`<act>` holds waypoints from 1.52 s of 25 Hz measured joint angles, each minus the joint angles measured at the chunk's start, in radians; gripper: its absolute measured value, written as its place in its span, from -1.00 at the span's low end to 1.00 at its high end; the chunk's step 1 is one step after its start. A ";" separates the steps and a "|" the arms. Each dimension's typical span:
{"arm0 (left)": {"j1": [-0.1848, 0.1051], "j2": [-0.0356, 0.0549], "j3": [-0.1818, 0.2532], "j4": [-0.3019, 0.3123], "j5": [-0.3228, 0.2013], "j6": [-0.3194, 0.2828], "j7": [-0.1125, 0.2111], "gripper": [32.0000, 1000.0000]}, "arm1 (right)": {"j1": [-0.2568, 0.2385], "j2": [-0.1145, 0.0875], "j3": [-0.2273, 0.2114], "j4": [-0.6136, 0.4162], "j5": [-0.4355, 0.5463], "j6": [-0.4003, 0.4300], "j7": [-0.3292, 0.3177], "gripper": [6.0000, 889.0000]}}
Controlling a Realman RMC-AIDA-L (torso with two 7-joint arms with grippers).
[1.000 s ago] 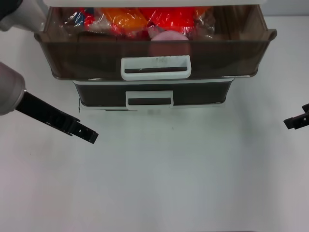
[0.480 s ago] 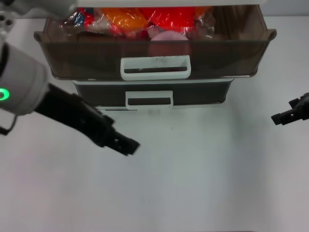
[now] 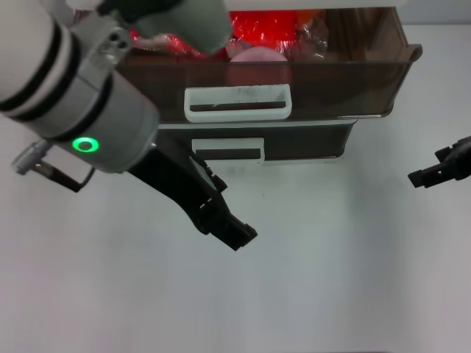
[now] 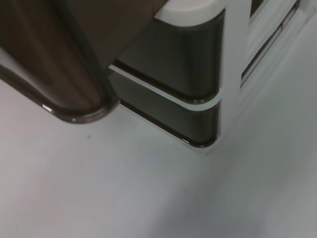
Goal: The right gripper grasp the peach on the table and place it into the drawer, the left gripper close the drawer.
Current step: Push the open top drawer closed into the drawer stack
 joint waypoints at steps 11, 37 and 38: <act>-0.096 -0.0025 0.085 -0.047 0.072 0.066 0.015 0.62 | 0.019 0.005 -0.001 0.025 0.003 0.000 0.000 0.72; -0.167 0.0003 -0.027 -0.231 0.144 0.174 0.142 0.62 | 0.033 0.007 0.000 0.025 0.003 -0.008 0.007 0.72; -0.170 0.0000 -0.039 -0.244 0.143 0.179 0.149 0.62 | 0.033 0.008 0.001 0.026 0.003 -0.011 0.008 0.72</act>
